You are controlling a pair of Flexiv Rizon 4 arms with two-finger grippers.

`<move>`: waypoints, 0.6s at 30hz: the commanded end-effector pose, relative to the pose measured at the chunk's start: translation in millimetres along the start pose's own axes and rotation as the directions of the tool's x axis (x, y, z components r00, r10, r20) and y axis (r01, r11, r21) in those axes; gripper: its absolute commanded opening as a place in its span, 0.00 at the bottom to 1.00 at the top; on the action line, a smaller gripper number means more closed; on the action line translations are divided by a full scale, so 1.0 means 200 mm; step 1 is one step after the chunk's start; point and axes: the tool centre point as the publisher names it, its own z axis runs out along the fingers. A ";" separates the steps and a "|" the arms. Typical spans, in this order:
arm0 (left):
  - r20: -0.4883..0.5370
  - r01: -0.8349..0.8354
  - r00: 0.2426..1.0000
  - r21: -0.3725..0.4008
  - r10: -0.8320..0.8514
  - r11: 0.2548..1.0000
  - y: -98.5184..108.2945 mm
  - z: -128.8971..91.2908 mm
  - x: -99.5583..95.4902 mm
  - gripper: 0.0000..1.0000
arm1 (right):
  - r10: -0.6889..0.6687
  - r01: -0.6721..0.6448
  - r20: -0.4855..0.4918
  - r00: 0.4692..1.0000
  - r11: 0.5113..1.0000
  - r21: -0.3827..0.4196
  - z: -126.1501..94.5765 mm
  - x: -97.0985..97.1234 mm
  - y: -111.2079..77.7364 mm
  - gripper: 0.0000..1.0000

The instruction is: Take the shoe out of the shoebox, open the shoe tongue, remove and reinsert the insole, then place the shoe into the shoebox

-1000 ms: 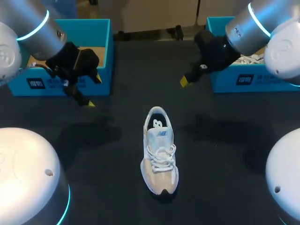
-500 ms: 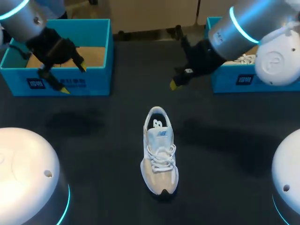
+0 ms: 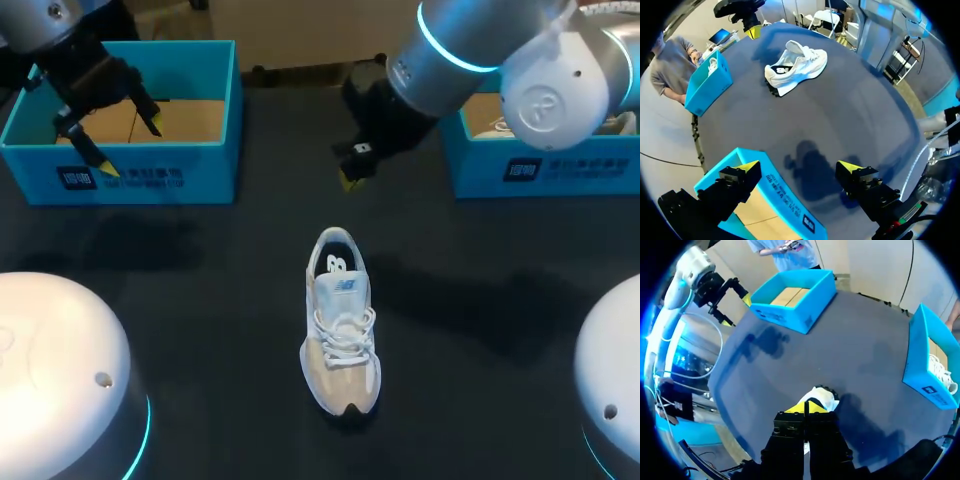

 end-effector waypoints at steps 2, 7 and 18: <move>-0.004 -0.001 1.000 -0.002 0.001 1.000 0.00 0.00 0.00 1.00 | 0.058 -0.060 0.127 0.990 0.998 0.010 0.08 0.13 -0.01 0.00; -0.004 -0.001 1.000 -0.002 0.001 1.000 0.00 0.00 0.00 1.00 | 0.132 -0.134 0.231 0.964 0.991 -0.004 0.15 0.21 -0.05 0.00; -0.004 -0.001 1.000 -0.002 0.001 1.000 0.00 0.00 0.00 1.00 | 0.194 -0.176 0.258 0.947 0.980 -0.092 0.17 0.23 -0.10 0.00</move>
